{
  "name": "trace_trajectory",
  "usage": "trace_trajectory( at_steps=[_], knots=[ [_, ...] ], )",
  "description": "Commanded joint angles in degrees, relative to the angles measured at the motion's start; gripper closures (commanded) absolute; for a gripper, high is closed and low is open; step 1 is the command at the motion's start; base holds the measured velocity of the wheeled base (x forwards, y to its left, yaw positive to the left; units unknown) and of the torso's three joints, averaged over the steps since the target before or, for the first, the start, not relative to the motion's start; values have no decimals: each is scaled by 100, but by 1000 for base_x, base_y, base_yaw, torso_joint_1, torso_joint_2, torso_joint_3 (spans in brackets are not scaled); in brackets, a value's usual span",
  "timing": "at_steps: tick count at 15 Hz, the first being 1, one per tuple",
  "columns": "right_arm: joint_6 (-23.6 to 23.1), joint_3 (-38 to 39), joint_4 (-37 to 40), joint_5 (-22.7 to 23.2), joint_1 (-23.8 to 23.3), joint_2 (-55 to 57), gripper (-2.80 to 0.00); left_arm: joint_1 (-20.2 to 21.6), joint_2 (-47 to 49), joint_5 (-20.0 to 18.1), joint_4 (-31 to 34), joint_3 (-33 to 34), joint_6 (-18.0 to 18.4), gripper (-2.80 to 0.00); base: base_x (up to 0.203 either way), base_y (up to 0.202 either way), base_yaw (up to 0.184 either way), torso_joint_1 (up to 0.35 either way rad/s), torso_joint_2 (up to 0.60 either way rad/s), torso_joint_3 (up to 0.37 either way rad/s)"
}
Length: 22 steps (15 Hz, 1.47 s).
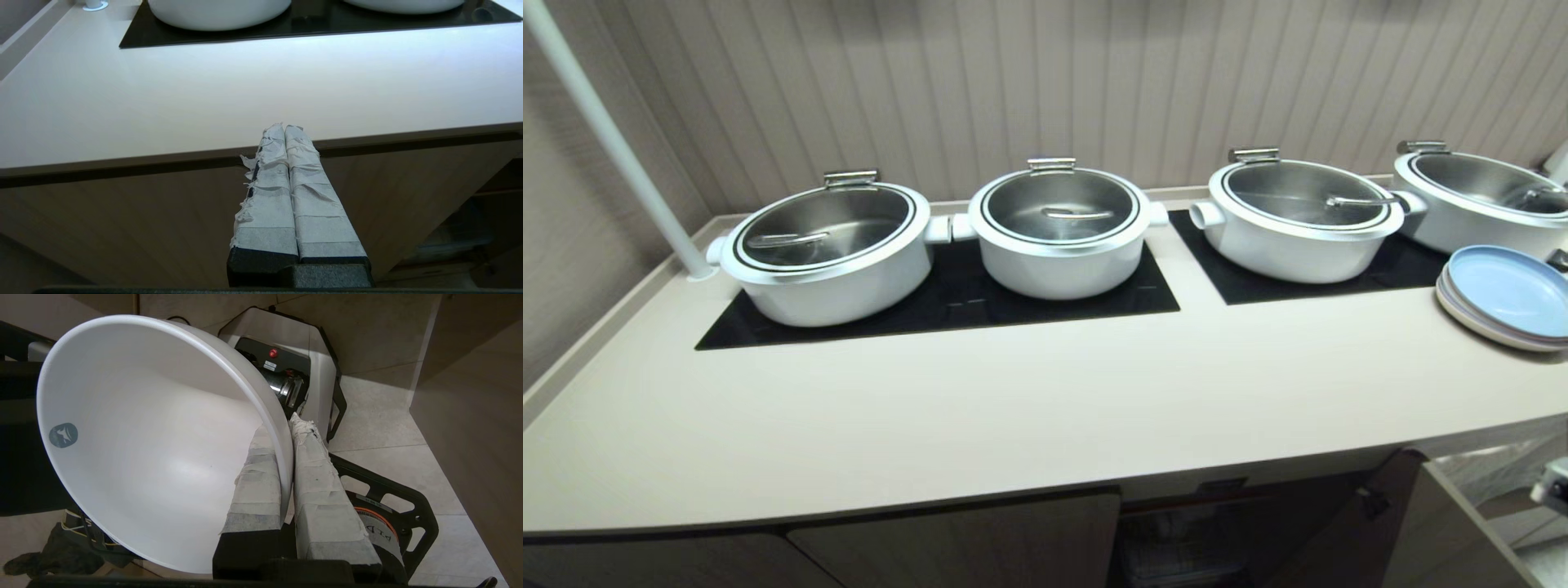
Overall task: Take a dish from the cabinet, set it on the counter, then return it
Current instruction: Place it on the table
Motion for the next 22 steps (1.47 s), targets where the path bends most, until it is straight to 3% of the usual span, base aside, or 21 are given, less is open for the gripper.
trace_trajectory(
  at_steps=[1,22],
  knots=[
    [20,2,30,7,25,-12,0,0,0,2,0,-1,0,0,0,0,0,138,-289,-140],
    [158,4,45,-195,216,-30,0,0,0,2,0,2,0,0,0,0,0,80,-160,-81]
  ],
)
